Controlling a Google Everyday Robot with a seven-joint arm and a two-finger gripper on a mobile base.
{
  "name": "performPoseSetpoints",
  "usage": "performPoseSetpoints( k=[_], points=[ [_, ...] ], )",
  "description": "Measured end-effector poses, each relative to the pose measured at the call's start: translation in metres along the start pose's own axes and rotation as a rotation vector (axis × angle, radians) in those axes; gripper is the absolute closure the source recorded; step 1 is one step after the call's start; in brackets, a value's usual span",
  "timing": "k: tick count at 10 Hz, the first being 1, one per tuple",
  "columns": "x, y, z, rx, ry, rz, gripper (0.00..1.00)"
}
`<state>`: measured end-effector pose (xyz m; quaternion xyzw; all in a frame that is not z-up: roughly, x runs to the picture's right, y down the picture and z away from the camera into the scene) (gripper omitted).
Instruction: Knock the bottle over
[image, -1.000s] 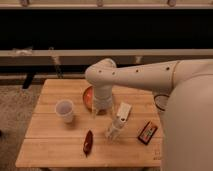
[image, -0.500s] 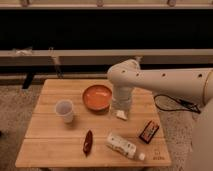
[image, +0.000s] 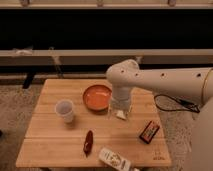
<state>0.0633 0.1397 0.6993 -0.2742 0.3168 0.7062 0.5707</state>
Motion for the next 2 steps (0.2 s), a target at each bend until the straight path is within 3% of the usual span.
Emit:
performPoseSetpoints(
  k=[2],
  points=[
    [0.0002,-0.0001,0.0,0.001,0.001,0.0,0.35]
  ],
)
